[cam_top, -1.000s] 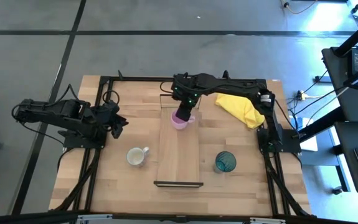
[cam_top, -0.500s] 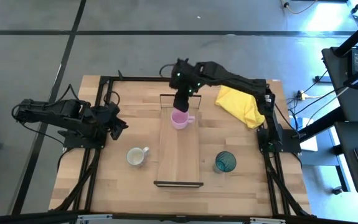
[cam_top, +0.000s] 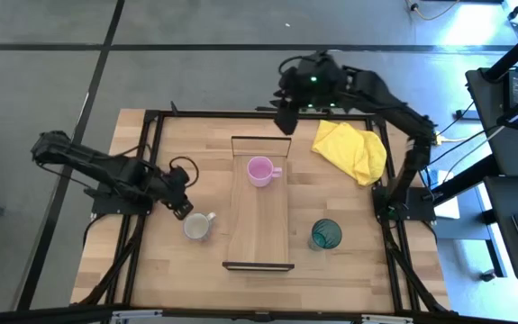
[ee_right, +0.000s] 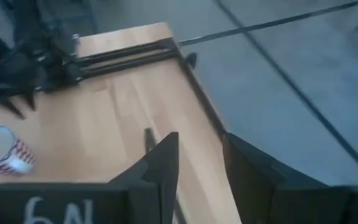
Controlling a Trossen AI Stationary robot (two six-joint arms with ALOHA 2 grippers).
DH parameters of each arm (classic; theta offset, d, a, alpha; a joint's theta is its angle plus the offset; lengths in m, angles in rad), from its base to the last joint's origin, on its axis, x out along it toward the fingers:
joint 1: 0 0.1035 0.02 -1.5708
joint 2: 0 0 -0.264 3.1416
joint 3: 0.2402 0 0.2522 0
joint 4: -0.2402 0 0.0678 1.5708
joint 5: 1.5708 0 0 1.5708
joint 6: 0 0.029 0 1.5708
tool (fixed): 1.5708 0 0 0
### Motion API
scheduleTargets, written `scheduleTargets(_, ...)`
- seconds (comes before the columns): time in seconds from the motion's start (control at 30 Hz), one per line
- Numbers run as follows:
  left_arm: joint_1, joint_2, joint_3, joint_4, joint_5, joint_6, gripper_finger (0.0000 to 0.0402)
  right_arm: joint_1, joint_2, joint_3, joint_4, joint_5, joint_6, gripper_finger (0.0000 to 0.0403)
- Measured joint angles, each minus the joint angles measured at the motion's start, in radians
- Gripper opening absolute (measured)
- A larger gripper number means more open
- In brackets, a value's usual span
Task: Stack small to large cups/mugs on shelf
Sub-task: Put the white patterned mug on the shelf
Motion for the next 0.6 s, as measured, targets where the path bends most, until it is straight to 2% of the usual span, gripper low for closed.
scheduleTargets(0.2, -0.122, 0.042, 0.055, 0.003, 0.004, -0.181, 0.0106, 0.001, -0.029, -0.001, -0.103, 0.040, -0.004, 0.0126)
scheduleTargets(0.4, -0.210, 0.064, 0.072, 0.022, 0.074, -0.365, 0.0106, 0.001, -0.031, -0.001, -0.138, 0.042, -0.032, 0.0126)
scheduleTargets(0.6, -0.236, 0.111, 0.073, 0.018, 0.023, -0.402, 0.0106, 0.001, -0.031, -0.002, -0.127, 0.019, -0.057, 0.0126)
